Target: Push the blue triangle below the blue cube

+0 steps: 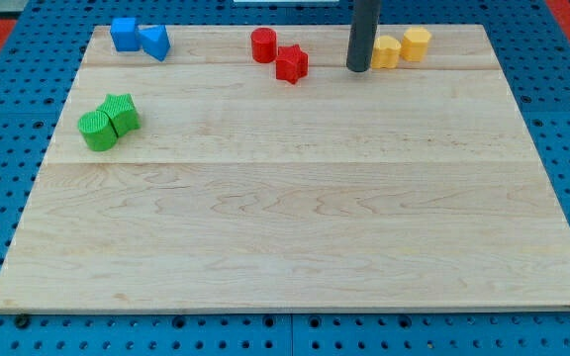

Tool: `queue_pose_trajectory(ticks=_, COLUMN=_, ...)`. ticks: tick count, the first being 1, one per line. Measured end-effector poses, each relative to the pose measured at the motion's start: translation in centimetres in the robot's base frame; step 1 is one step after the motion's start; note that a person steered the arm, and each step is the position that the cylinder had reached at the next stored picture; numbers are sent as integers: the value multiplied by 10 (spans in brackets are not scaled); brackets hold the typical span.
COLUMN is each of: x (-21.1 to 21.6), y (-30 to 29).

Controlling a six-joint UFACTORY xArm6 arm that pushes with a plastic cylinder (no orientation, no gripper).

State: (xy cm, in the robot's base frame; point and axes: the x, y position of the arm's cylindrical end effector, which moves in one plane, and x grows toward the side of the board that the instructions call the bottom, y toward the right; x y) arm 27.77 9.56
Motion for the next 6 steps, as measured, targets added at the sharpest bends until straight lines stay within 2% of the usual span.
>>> queue_pose_trajectory(ticks=2, x=-21, y=-24)
queue_pose_trajectory(ticks=3, x=-53, y=-24)
queue_pose_trajectory(ticks=4, x=-84, y=-59)
queue_pose_trajectory(ticks=5, x=-86, y=-86)
queue_pose_trajectory(ticks=6, x=-85, y=-143)
